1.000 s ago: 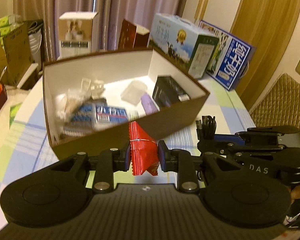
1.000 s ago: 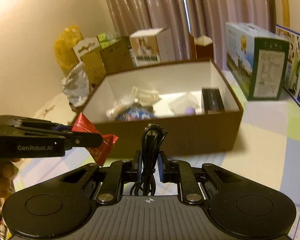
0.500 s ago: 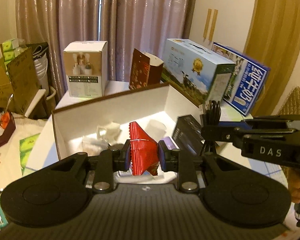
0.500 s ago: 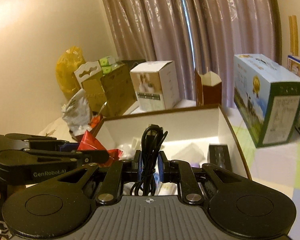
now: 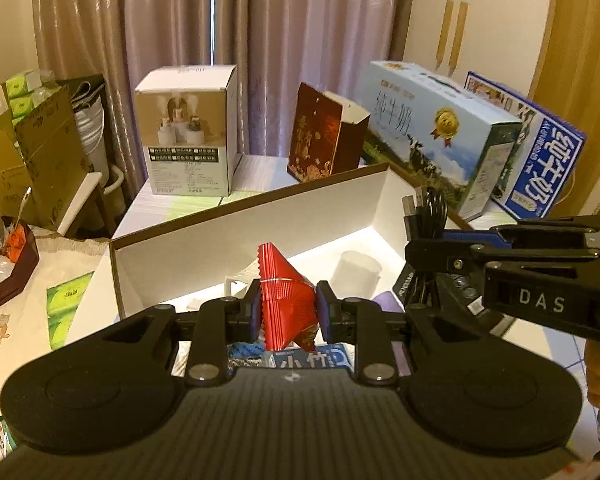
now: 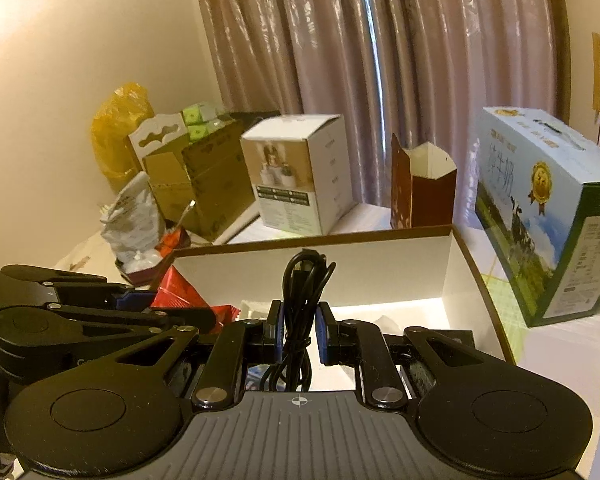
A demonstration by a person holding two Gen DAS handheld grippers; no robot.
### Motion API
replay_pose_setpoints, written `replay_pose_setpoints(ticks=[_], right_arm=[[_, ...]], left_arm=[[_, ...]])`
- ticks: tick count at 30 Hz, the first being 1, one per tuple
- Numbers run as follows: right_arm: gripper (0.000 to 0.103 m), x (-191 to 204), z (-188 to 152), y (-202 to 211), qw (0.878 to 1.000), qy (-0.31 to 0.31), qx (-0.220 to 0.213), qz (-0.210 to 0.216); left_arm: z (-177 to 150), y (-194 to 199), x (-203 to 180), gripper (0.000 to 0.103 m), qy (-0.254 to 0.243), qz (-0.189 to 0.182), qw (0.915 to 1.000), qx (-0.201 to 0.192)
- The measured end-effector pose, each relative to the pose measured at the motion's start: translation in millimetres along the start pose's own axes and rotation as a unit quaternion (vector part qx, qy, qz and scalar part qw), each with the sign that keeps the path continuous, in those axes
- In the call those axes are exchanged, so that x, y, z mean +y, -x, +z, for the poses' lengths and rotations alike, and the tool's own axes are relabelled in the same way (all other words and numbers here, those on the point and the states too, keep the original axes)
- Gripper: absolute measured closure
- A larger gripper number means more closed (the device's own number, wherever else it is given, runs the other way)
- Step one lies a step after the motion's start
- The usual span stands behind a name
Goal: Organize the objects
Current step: 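Carry the candy packet with the left tool while the right tool carries the cable to the box, then release the candy packet with the left tool while the right tool releases the cable inside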
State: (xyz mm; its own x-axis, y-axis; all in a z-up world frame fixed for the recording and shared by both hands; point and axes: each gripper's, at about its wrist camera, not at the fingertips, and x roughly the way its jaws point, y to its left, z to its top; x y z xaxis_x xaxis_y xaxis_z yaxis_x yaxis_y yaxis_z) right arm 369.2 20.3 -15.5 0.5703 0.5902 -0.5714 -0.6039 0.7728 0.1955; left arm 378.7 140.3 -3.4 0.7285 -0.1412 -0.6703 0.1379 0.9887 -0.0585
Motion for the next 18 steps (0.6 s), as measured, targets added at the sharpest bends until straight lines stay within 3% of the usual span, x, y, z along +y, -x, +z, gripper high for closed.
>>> replay_pose_setpoints(ticks=[18], right_arm=[[0.090, -22, 0, -55, 0.999, -0.020, 0.036, -0.009]], left_arm=[[3, -63, 6, 0.080, 0.002, -0.005, 0.9990, 0.044]])
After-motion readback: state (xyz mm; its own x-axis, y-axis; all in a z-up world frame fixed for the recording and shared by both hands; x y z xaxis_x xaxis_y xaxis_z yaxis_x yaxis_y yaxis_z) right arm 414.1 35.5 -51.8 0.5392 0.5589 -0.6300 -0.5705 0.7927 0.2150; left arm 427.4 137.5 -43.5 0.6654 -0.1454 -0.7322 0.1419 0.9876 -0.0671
